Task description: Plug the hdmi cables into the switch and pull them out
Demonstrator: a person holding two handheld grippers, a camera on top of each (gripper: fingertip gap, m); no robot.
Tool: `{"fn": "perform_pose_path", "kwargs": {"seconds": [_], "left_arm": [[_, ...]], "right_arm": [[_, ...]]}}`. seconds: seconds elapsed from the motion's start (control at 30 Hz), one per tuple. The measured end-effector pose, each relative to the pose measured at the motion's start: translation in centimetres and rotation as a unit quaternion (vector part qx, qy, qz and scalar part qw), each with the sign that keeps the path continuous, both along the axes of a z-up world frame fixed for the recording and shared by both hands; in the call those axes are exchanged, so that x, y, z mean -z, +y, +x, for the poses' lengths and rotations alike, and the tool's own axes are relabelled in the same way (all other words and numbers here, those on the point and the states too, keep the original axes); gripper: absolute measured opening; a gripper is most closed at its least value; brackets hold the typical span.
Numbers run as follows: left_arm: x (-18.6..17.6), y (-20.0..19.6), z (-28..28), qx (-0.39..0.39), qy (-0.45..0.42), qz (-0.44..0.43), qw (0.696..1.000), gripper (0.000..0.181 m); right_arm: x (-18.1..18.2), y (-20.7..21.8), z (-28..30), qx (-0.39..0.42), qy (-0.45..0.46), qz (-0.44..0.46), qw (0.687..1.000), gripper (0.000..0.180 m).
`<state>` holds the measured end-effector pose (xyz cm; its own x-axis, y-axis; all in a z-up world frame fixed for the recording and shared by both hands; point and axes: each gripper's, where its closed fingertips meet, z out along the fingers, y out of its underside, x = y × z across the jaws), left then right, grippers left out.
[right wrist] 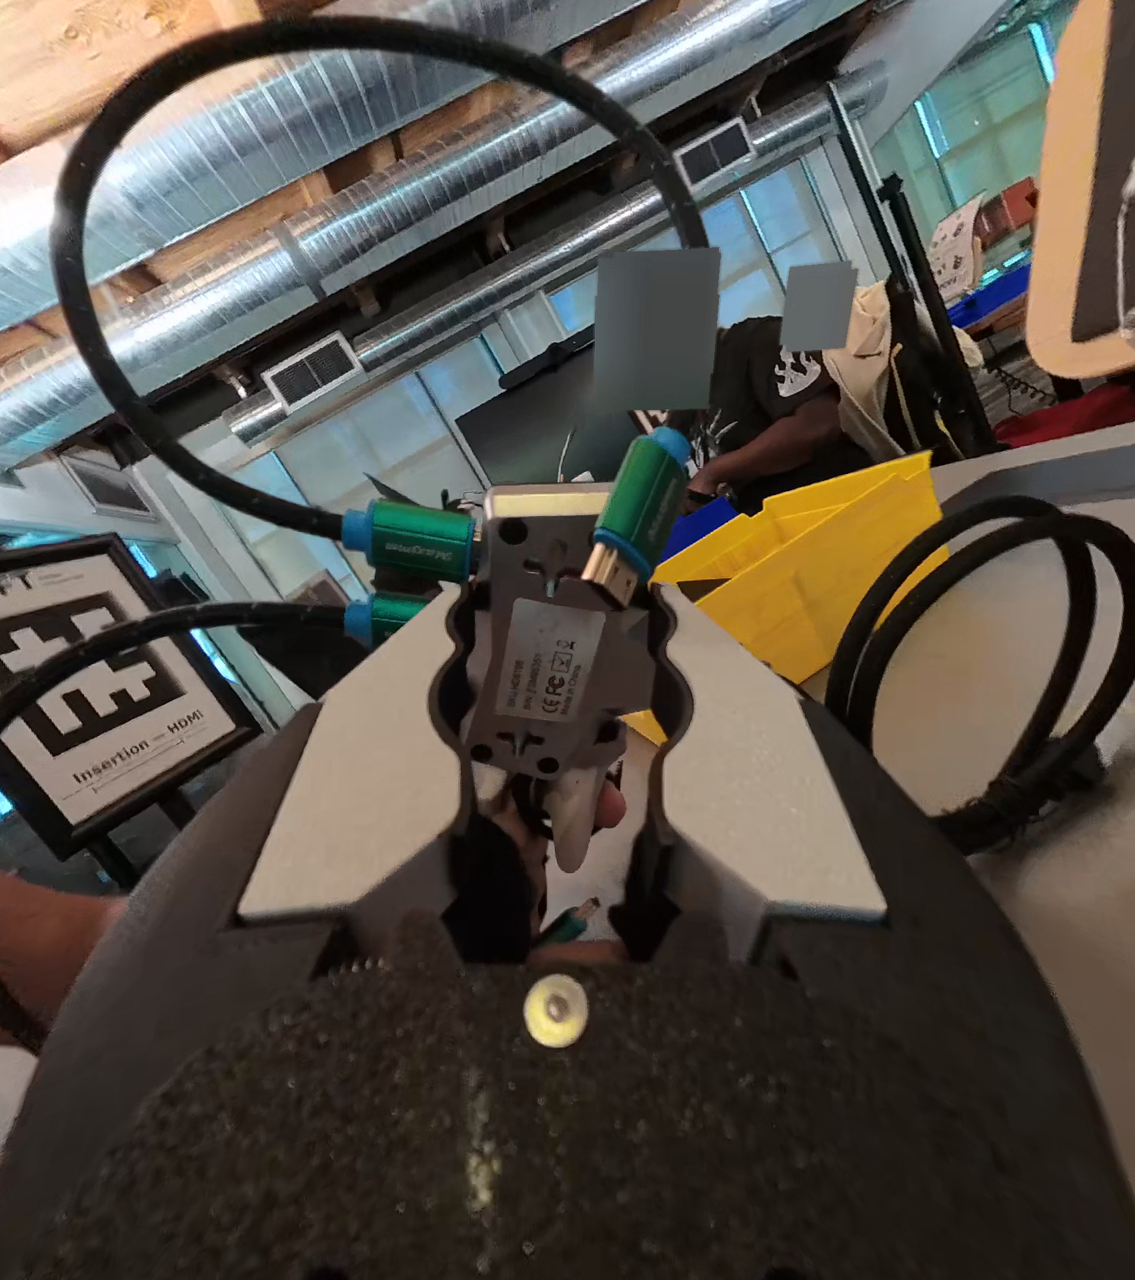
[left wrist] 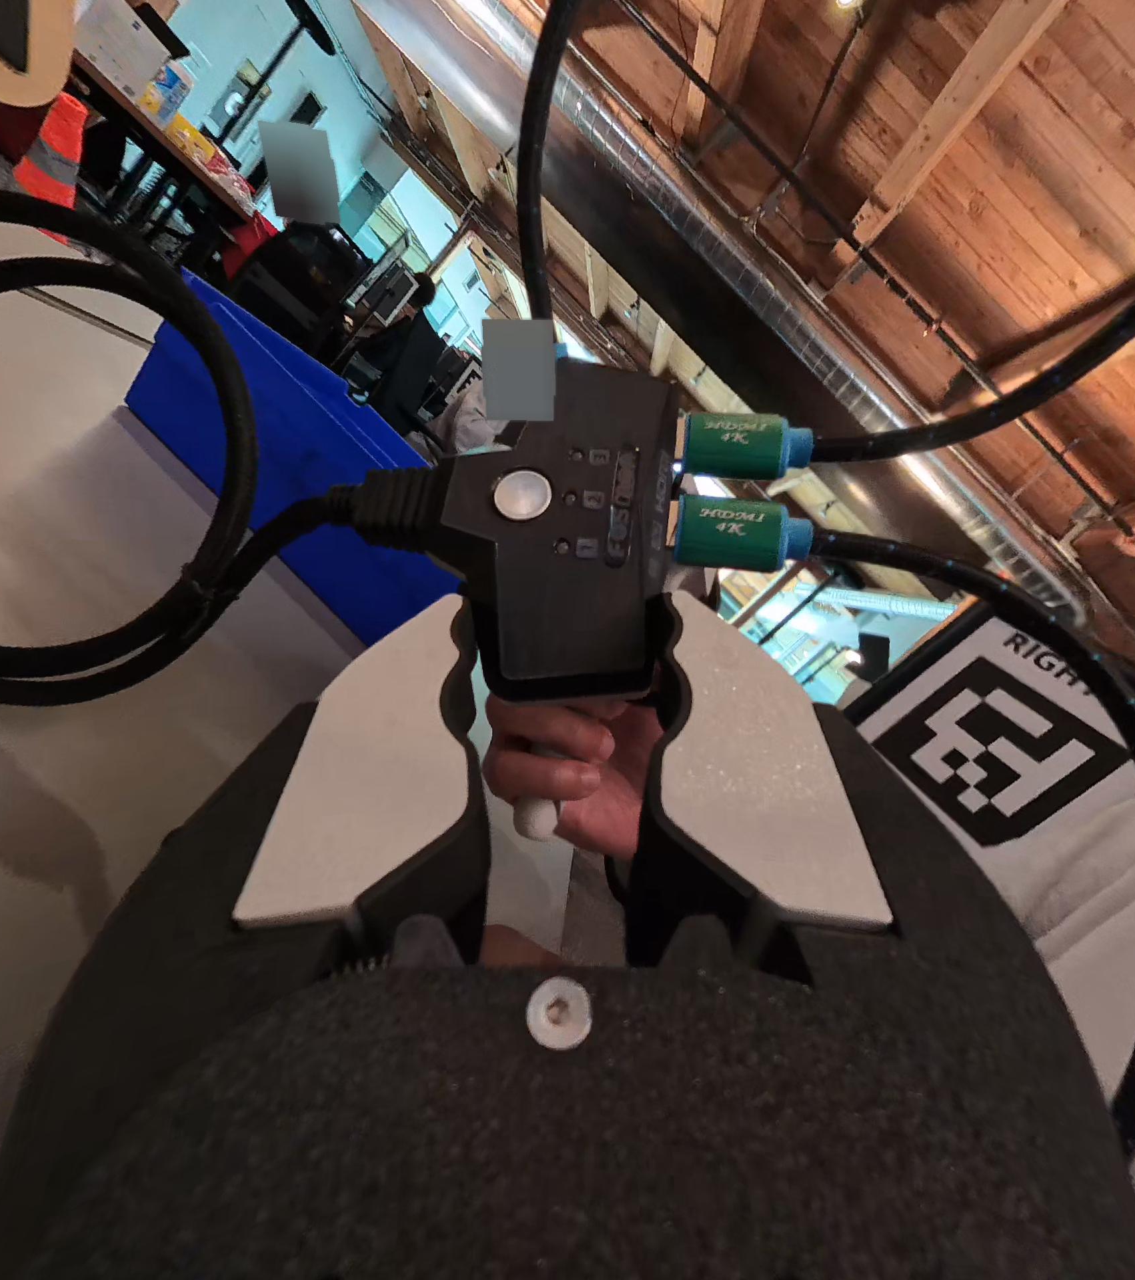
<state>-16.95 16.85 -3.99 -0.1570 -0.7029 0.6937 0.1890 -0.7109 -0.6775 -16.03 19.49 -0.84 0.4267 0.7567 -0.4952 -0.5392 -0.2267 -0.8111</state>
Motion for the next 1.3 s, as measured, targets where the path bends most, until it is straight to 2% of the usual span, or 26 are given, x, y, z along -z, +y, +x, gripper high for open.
{"fn": "perform_pose_path", "kwargs": {"seconds": [0.1, 0.17, 0.23, 0.3, 0.37, 0.43, 0.57, 0.63, 0.77, 0.87, 0.9, 1.0, 1.07, 1.13, 1.23, 1.3], "left_arm": [[0.3, -0.4, 0.0, 0.032, 0.027, 0.012, 0.999, 0.049], [0.7, -0.8, 0.0, 0.058, 0.039, 0.006, 0.998, 0.049], [1.5, -1.3, 0.0, 0.093, 0.059, -0.003, 0.994, 0.049], [1.9, -1.8, -0.3, 0.135, 0.079, -0.021, 0.988, 0.049], [2.2, -2.2, -1.2, 0.176, 0.095, -0.035, 0.979, 0.048], [2.8, -2.5, -2.0, 0.204, 0.12, -0.038, 0.971, 0.049], [3.2, -3.6, -3.1, 0.254, 0.142, -0.039, 0.956, 0.049], [3.4, -4.0, -3.2, 0.267, 0.146, -0.046, 0.951, 0.049], [3.1, -4.5, -3.2, 0.286, 0.123, -0.067, 0.948, 0.049], [2.6, -2.7, -3.1, 0.254, 0.089, -0.096, 0.958, 0.049], [2.2, -1.9, -3.1, 0.239, 0.072, -0.104, 0.963, 0.048], [0.2, 3.0, -4.6, 0.121, 0.006, -0.112, 0.986, 0.048], [-1.4, 5.6, -6.7, 0.041, -0.022, -0.08, 0.996, 0.048], [-3.1, 6.8, -8.5, -0.008, -0.034, -0.035, 0.999, 0.048], [-5.0, 7.5, -10.6, -0.05, -0.034, 0.007, 0.998, 0.048], [-3.8, 8.6, -11.7, -0.106, 0.023, 0.036, 0.993, 0.046]], "right_arm": [[0.1, -0.6, 0.4, -0.007, -0.067, 0.037, 0.997, 0.051], [0.6, -0.6, 1.0, 0.002, -0.129, 0.042, 0.991, 0.064], [1.1, -1.1, 1.2, -0.001, -0.186, 0.059, 0.981, 0.064], [2.3, -2.6, 1.2, -0.023, -0.289, 0.117, 0.95, 0.074], [3.9, -3.3, 1.8, -0.012, -0.394, 0.144, 0.908, 0.074], [4.5, -4.0, 1.6, -0.004, -0.453, 0.172, 0.875, 0.071], [4.9, -5.1, -0.5, 0.002, -0.485, 0.219, 0.847, 0.055], [5.7, -5.1, -1.4, -0.001, -0.504, 0.22, 0.835, 0.055], [5.0, -5.8, -2.4, -0.007, -0.478, 0.245, 0.843, 0.035], [5.5, -5.4, -2.4, -0.03, -0.485, 0.204, 0.85, 0.023], [5.3, -5.1, -2.3, -0.014, -0.49, 0.214, 0.845, 0.023], [4.9, -4.4, -1.5, 0.007, -0.485, 0.214, 0.848, 0.022], [4.5, -4.6, -0.8, 0.005, -0.471, 0.215, 0.856, 0.022], [3.8, -5.5, -0.3, -0.017, -0.453, 0.218, 0.864, 0.021], [0.6, -7.1, 1.1, -0.038, -0.4, 0.226, 0.887, 0.021], [-3.2, -6.8, 2.6, -0.013, -0.366, 0.244, 0.898, 0.02]]}}
